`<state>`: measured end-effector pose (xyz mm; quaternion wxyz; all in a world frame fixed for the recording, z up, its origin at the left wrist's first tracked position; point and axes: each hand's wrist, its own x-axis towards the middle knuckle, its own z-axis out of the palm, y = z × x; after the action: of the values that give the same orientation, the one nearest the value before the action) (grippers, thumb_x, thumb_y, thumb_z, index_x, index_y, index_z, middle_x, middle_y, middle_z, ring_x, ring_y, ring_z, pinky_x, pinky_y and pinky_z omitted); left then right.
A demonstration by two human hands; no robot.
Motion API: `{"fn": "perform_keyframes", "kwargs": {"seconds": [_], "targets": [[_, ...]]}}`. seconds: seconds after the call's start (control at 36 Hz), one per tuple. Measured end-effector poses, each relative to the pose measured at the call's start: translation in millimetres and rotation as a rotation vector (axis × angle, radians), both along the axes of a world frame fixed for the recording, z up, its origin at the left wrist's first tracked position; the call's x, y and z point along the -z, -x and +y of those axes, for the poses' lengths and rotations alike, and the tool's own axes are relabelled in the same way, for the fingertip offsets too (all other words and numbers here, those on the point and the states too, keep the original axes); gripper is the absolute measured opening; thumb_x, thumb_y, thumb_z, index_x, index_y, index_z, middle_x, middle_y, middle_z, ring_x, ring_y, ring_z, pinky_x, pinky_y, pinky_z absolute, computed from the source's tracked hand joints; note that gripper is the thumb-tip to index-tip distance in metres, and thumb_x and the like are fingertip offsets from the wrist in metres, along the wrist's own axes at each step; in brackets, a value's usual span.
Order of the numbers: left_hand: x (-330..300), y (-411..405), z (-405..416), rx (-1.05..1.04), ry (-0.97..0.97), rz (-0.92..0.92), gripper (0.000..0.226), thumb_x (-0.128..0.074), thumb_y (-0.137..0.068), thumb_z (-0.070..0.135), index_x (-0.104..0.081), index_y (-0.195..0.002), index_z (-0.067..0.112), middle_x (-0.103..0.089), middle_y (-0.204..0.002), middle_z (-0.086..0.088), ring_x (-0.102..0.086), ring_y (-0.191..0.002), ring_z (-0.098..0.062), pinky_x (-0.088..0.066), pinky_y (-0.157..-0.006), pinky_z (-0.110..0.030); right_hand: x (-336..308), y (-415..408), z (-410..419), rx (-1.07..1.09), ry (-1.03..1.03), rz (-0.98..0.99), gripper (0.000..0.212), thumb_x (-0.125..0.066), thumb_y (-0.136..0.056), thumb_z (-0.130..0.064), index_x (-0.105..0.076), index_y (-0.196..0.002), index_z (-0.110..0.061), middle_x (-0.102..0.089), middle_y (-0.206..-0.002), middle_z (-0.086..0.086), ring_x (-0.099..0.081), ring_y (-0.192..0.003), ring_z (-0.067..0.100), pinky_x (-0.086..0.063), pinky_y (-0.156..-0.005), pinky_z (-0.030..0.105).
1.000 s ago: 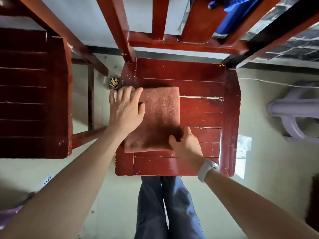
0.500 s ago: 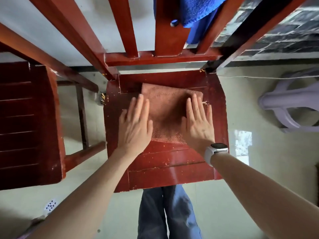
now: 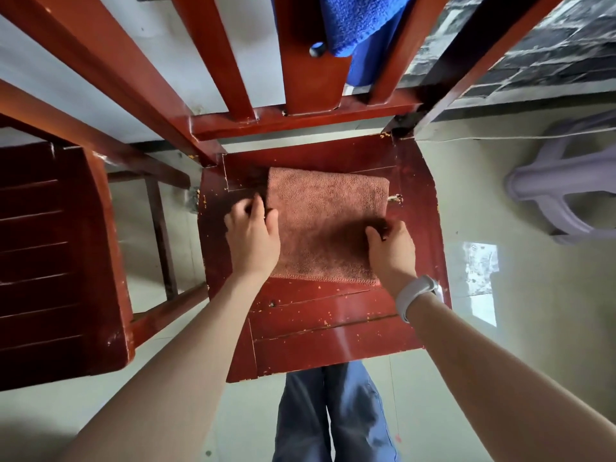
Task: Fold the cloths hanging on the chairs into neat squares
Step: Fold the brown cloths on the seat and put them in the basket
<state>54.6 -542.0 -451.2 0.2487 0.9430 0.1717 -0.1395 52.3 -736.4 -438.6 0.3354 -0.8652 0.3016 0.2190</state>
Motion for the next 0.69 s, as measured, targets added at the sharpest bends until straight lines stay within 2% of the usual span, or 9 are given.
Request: {"fn": "perform_keyframes", "kwargs": {"seconds": [0.06,0.11,0.19,0.25,0.33,0.39,0.5,0.64,0.69], "targets": [[0,-1,-2,0.007,0.053,-0.001,0.032,-0.046,-0.094,0.020,-0.057,-0.113,-0.004,-0.045,-0.122,-0.026,-0.041,-0.112,-0.040,-0.033,-0.095,-0.039,2,-5,3,0.104,-0.043,0.056,0.035,-0.055,-0.089,-0.023,-0.048,-0.115,-0.001,-0.055,-0.117,0.018,-0.050,-0.112,0.035,-0.040,-0.099,0.045],[-1,-3,-4,-0.032,0.107,0.013,0.031,-0.046,-0.094,0.017,-0.055,-0.115,-0.004,-0.045,-0.121,-0.025,-0.040,-0.113,-0.039,-0.029,-0.095,-0.034,5,-10,4,0.138,-0.059,0.084,0.037,-0.057,-0.086,-0.024,-0.052,-0.114,-0.001,-0.059,-0.114,0.018,-0.053,-0.109,0.035,-0.042,-0.097,0.046],[-4,-7,-10,-0.118,0.149,0.048,0.036,-0.046,-0.094,0.017,-0.046,-0.122,-0.006,-0.042,-0.127,-0.025,-0.036,-0.118,-0.038,-0.027,-0.099,-0.038,4,-13,4,0.215,-0.149,0.083,0.030,-0.059,-0.084,-0.018,-0.053,-0.109,-0.002,-0.059,-0.113,0.017,-0.056,-0.106,0.032,-0.045,-0.094,0.044],[-6,-9,-13,-0.160,0.186,0.066,0.037,-0.045,-0.094,0.018,-0.043,-0.122,-0.006,-0.041,-0.128,-0.024,-0.036,-0.119,-0.037,-0.029,-0.098,-0.040,0,-9,3,0.227,-0.201,0.054,0.023,-0.058,-0.085,-0.015,-0.047,-0.105,-0.011,-0.054,-0.118,0.016,-0.052,-0.108,0.031,-0.043,-0.097,0.044],[-16,-8,-17,-0.194,0.336,0.089,0.033,-0.042,-0.096,0.021,-0.038,-0.122,0.001,-0.050,-0.119,-0.017,-0.049,-0.110,-0.031,-0.039,-0.084,-0.034,-11,-1,3,0.221,-0.259,0.005,0.030,-0.055,-0.088,-0.013,-0.045,-0.116,-0.009,-0.050,-0.123,0.013,-0.050,-0.111,0.028,-0.041,-0.099,0.043],[-29,-2,-19,-0.201,0.414,0.089,0.030,-0.042,-0.096,0.021,-0.037,-0.121,0.005,-0.055,-0.115,-0.012,-0.054,-0.103,-0.026,-0.039,-0.077,-0.027,-23,6,2,0.244,-0.294,-0.022,0.037,-0.053,-0.089,-0.010,-0.043,-0.124,-0.008,-0.051,-0.125,0.011,-0.050,-0.114,0.025,-0.040,-0.101,0.039],[-60,14,-24,-0.165,0.423,0.006,0.038,-0.044,-0.096,0.021,-0.038,-0.132,0.009,-0.052,-0.129,-0.010,-0.049,-0.119,-0.024,-0.034,-0.090,-0.021,-54,23,-5,0.265,-0.363,-0.076,0.050,-0.052,-0.088,-0.003,-0.037,-0.135,-0.011,-0.050,-0.129,0.008,-0.049,-0.117,0.022,-0.039,-0.104,0.035],[-110,33,-38,-0.075,0.361,-0.083,0.044,-0.043,-0.097,0.020,-0.036,-0.139,0.012,-0.043,-0.141,-0.007,-0.040,-0.130,-0.020,-0.025,-0.097,-0.017,-101,50,-20,0.373,-0.417,-0.164,0.040,-0.056,-0.086,-0.004,-0.050,-0.124,-0.014,-0.058,-0.101,0.001,-0.055,-0.095,0.015,-0.046,-0.089,0.028],[-133,41,-45,-0.041,0.349,-0.107,0.043,-0.044,-0.096,0.018,-0.038,-0.138,0.010,-0.045,-0.140,-0.009,-0.041,-0.129,-0.021,-0.025,-0.097,-0.014,-122,60,-31,0.411,-0.442,-0.183,0.035,-0.056,-0.088,-0.009,-0.052,-0.123,-0.015,-0.057,-0.089,-0.005,-0.057,-0.086,0.012,-0.048,-0.079,0.015]]}}
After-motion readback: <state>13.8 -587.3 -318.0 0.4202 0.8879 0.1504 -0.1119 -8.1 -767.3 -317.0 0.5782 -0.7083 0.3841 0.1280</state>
